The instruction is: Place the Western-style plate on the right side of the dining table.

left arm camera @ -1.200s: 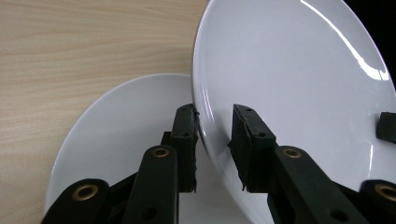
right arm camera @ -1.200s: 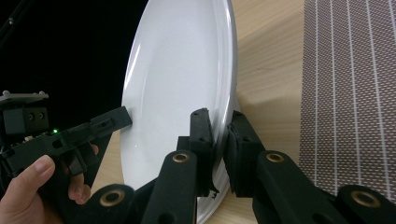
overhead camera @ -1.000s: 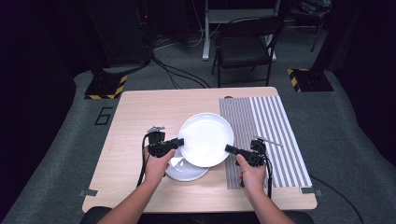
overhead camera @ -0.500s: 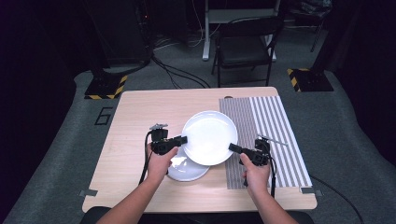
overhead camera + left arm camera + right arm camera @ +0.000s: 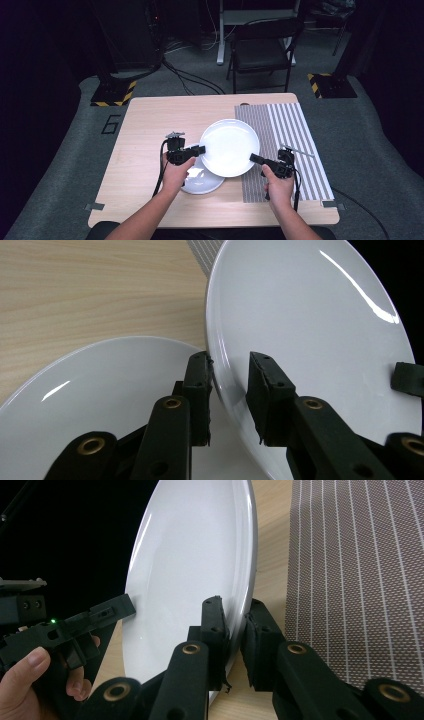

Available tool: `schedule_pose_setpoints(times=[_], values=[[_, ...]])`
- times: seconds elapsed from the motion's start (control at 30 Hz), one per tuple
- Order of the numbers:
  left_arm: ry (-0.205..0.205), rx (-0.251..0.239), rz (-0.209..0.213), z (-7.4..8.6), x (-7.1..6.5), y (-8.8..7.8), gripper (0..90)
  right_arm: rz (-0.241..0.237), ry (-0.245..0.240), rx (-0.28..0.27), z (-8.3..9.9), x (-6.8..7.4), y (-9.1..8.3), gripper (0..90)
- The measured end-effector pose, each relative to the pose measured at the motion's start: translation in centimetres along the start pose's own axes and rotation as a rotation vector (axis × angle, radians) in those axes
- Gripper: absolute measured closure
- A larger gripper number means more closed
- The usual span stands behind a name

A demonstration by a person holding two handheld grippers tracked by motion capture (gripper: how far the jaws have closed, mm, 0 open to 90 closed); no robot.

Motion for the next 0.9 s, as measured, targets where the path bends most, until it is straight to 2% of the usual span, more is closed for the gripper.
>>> schedule_pose_setpoints(times=[0.03, 0.23, 0.3, 0.53, 0.77, 0.87, 0.9], values=[[0.011, 0.006, 0.003, 0.0, 0.0, 0.0, 71.2, 0.001, -0.001, -0.001, -0.1, -0.1, -0.1, 81.0], [0.016, 0.013, 0.009, 0.3, -0.6, 0.3, 71.2, 0.020, 0.020, -0.025, -0.5, -0.5, -0.2, 80.9], [0.020, 0.015, 0.007, 0.4, -0.7, 0.5, 71.2, 0.022, 0.013, -0.034, -0.5, -0.8, -0.3, 80.8], [0.015, 0.009, 0.011, 0.4, -1.3, 1.0, 71.2, 0.040, 0.043, -0.044, -0.8, -1.4, -0.6, 80.6], [0.027, 0.016, 0.023, 0.3, -2.0, 1.5, 71.1, 0.051, 0.049, -0.051, -1.2, -1.9, -1.0, 80.4], [0.013, 0.012, 0.023, 0.4, -2.3, 1.8, 71.1, 0.054, 0.041, -0.056, -1.4, -2.1, -1.2, 80.4], [0.024, 0.019, 0.026, 0.4, -2.3, 1.8, 71.1, 0.055, 0.046, -0.054, -1.4, -2.1, -1.3, 80.4]])
Point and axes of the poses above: each handheld gripper's, and its own axes: y roughly forward along the jaws, z roughly out of its underside, x roughly to its left, the point moved 7 cm from there along y, roughly forward along the jaws, and after that the axes turned 12 degrees about -x, right-handed, at the moved point
